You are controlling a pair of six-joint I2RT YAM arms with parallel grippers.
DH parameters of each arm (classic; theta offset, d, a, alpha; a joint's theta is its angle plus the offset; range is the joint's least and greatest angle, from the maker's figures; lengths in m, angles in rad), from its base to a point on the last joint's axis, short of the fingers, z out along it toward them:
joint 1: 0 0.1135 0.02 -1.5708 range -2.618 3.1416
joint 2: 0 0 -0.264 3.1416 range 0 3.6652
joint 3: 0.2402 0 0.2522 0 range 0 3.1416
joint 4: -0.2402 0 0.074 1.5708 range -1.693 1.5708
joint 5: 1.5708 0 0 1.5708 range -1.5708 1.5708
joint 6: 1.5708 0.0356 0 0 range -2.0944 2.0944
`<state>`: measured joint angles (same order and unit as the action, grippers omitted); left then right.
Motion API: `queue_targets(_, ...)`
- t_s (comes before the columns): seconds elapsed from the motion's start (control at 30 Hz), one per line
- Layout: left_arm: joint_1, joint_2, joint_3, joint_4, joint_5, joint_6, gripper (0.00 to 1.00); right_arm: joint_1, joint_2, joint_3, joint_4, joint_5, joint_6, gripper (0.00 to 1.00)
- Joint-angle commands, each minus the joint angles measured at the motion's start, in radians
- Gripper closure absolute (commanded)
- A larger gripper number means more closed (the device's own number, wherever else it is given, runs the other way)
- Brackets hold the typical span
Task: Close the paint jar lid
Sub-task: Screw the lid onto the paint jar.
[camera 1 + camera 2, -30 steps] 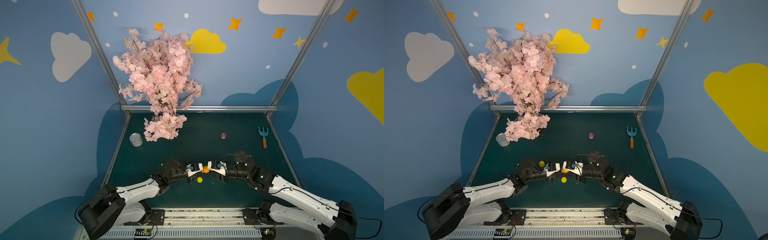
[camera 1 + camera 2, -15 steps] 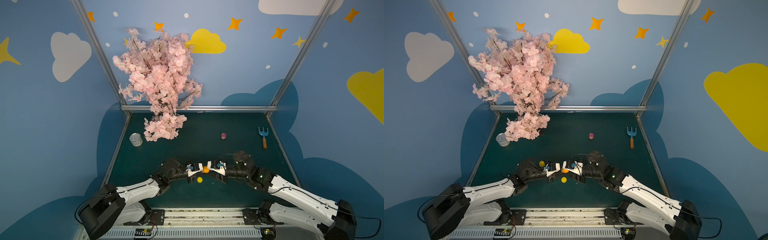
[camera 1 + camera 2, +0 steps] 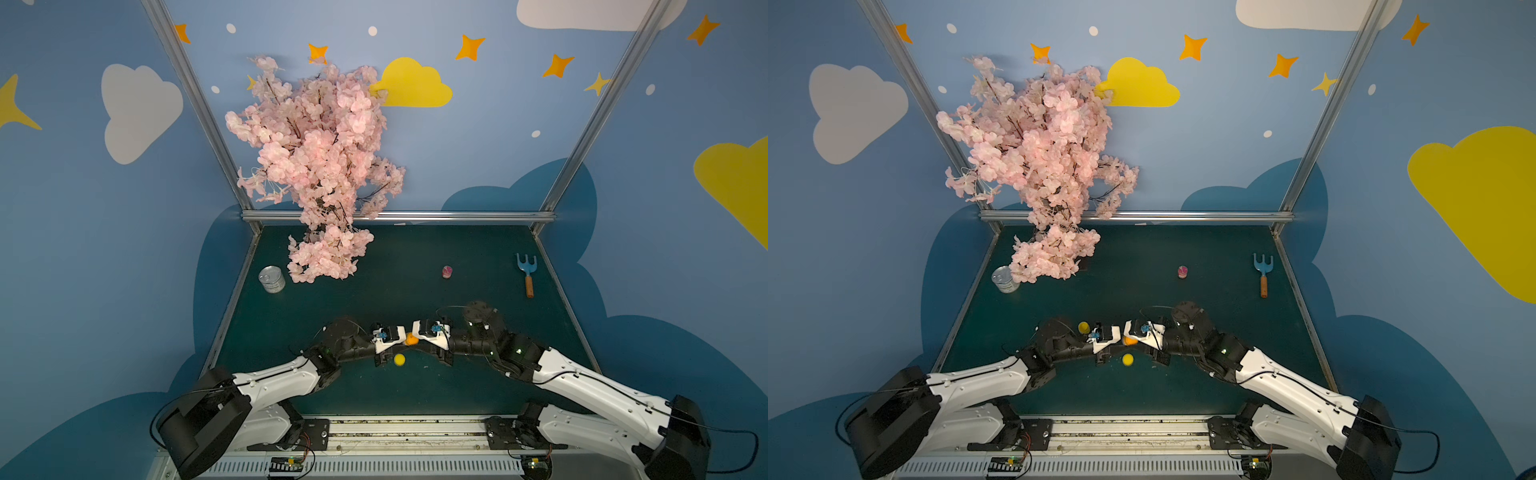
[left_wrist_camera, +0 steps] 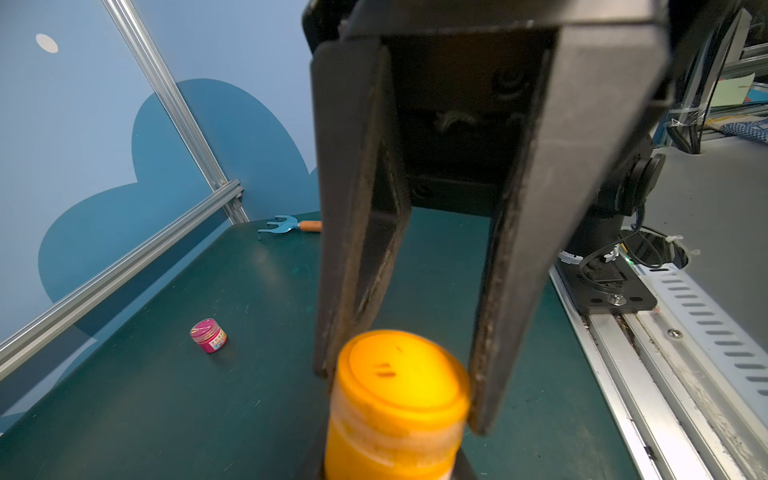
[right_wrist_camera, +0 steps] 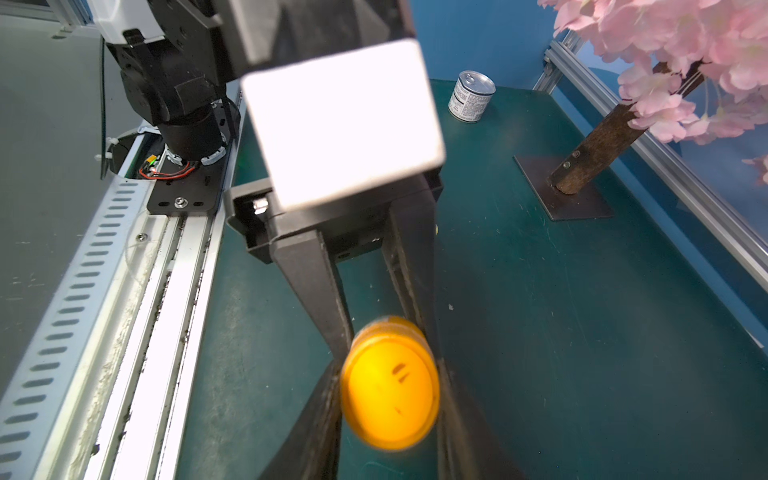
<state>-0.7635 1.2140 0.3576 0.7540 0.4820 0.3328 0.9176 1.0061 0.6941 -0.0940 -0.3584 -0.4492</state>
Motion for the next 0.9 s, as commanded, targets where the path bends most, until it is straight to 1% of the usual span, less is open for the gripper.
queue_targets(0.0,0.002,0.009,0.023,0.013,0.006,-0.009,0.76,-0.001,0.006,0.031,0.001,0.024,0.019,0.76)
queue_targets(0.07,0.002,0.008,0.024,0.015,0.002,-0.009,0.76,0.000,0.008,0.031,0.007,0.033,0.032,0.77)
queue_targets(0.17,0.003,0.000,0.018,0.022,-0.030,-0.011,0.76,0.000,0.023,0.039,0.027,0.098,0.101,0.79)
queue_targets(0.3,0.003,-0.024,-0.006,0.051,-0.149,-0.005,0.76,0.003,0.068,0.082,0.008,0.086,0.218,0.81)
queue_targets(0.4,0.001,-0.052,-0.032,0.083,-0.222,0.003,0.76,0.011,0.123,0.124,-0.009,0.069,0.305,0.84)
queue_targets(0.47,-0.001,-0.067,-0.046,0.102,-0.271,0.009,0.77,0.027,0.165,0.150,-0.018,0.094,0.374,0.87)
queue_targets(0.6,-0.005,-0.098,-0.073,0.131,-0.392,0.024,0.77,0.069,0.246,0.193,-0.024,0.182,0.511,0.91)
queue_targets(0.7,-0.010,-0.123,-0.095,0.156,-0.482,0.036,0.77,0.085,0.296,0.222,-0.028,0.224,0.644,0.96)
queue_targets(0.73,-0.009,-0.132,-0.099,0.160,-0.505,0.042,0.78,0.089,0.317,0.229,-0.029,0.243,0.714,0.97)
queue_targets(0.8,-0.012,-0.144,-0.109,0.167,-0.533,0.050,0.78,0.094,0.344,0.244,-0.034,0.268,0.809,0.98)
queue_targets(0.87,-0.014,-0.149,-0.114,0.175,-0.542,0.057,0.78,0.096,0.365,0.249,-0.032,0.280,0.872,0.98)
